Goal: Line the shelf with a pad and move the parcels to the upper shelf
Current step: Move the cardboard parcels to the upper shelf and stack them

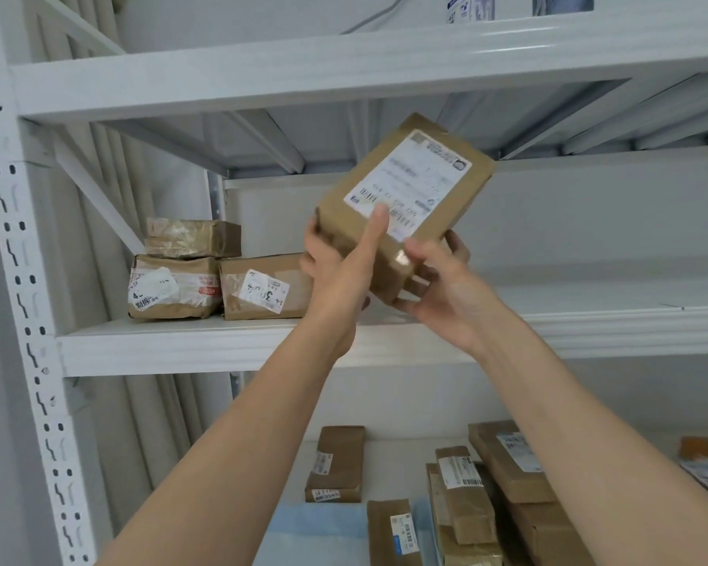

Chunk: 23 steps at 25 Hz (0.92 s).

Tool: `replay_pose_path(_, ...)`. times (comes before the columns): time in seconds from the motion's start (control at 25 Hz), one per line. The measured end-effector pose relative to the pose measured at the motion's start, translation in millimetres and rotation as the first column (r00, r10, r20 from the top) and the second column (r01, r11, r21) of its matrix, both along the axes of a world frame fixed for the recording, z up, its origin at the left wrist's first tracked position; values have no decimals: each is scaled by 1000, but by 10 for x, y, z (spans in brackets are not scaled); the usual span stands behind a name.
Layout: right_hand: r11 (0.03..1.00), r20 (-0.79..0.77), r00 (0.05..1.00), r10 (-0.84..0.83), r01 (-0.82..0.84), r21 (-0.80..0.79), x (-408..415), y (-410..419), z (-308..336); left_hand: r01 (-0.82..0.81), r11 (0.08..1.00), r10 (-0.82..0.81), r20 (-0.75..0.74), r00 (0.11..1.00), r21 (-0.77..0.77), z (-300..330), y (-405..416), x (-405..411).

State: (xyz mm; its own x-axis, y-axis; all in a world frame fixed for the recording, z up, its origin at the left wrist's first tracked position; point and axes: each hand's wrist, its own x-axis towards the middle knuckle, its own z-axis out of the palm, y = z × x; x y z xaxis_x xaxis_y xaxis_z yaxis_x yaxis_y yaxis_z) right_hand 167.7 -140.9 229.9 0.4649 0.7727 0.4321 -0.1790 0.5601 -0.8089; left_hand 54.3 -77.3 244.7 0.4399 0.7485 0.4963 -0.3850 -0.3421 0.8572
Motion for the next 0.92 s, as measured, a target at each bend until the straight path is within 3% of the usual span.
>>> replay_pose_path(0.08,999,74,997,-12,15,-41,-14,-73,19,51,995,-39,132,990,-89,74,32,-21)
replay_pose_path(0.24,986,-124,981,-150,157,50,265,-407,284,147,986,-134,142,981,-85,244,146,-307)
replay_pose_path(0.44,997,134,990,-35,44,-65,230,-638,287,241,970,-242,-45,969,-27,355,30,-516)
replay_pose_path(0.52,995,76,995,-68,73,-73,204,-625,319,222,973,-221,16,975,-56,355,-54,-488)
replay_pose_path(0.6,977,-33,981,-192,188,-98,235,-549,353,76,997,-75,56,996,-18,333,-48,-451)
replay_pose_path(0.72,915,-131,913,-387,363,-176,258,-379,304,-45,997,50,-82,995,59,197,58,-381)
replay_pose_path(0.92,891,-187,880,-437,394,-227,227,-163,227,302,952,-269,-352,897,43,-5,14,-297)
